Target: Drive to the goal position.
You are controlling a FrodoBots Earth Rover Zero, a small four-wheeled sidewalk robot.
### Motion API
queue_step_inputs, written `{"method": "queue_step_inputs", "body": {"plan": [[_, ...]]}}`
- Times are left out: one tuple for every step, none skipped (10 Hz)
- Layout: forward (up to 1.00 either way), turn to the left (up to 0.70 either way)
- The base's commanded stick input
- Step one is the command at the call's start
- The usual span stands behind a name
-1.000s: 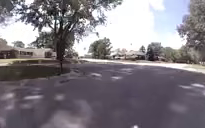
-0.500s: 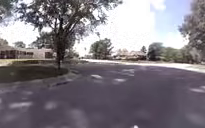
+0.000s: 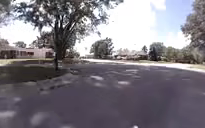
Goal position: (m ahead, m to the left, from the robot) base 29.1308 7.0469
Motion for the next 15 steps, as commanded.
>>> {"method": "queue_step_inputs", "body": {"plan": [[0.70, 0.00], [0.70, 0.00], [0.70, 0.00], [0.70, 0.00], [0.70, 0.00], [0.70, 0.00], [0.70, 0.00], [0.70, 0.00], [0.70, 0.00], [0.70, 0.00], [0.70, 0.00], [0.70, 0.00], [0.70, 0.00], [0.70, 0.00], [0.70, 0.00]]}}
